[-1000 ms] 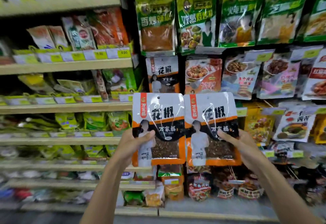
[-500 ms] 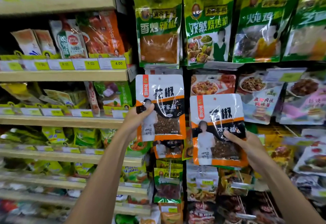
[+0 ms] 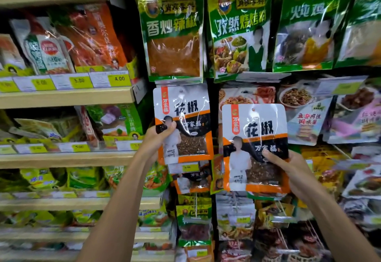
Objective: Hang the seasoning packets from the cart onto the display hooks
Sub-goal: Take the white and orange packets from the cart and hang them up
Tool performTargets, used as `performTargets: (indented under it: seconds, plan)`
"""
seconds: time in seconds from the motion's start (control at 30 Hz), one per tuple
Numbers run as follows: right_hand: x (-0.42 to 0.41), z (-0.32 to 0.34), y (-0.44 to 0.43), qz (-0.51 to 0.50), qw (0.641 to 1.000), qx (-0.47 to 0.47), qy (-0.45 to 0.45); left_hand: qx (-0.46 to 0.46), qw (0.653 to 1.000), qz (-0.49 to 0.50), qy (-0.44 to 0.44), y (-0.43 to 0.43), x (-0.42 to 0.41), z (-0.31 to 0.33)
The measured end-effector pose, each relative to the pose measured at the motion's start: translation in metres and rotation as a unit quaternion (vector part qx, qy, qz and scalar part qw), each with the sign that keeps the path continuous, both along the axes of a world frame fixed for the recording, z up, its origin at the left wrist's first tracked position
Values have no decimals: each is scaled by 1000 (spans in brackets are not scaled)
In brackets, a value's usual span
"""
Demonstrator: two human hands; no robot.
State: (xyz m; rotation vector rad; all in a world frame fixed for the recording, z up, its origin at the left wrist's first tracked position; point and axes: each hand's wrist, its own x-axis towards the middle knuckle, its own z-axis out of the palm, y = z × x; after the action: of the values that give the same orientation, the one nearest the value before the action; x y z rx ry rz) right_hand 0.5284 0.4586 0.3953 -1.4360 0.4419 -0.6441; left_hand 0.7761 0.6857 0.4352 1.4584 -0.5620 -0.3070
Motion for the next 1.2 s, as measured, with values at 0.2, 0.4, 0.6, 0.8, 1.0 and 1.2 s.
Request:
performTargets:
  seconds: [0.2, 0.4, 0.6, 0.8, 1.0, 1.2]
  plan:
    - [11, 0, 11, 16, 1000, 18, -18, -5, 1000, 5, 6, -11, 6, 3]
    - [20, 1, 24, 28, 999, 12, -16, 34, 998, 50, -18, -16, 9, -7]
    - [36, 4, 35, 46, 999, 7, -20, 216, 921, 232, -228, 19, -17, -15]
    - [72, 13, 56, 75, 997, 12, -18, 123, 692, 447, -554, 58, -21, 40]
    - [98, 26, 71, 89, 996, 16, -16, 186, 599, 468, -622, 63, 30, 67]
    - [118, 41, 76, 101, 995, -4, -12, 170, 604, 450, -635, 59, 69, 55]
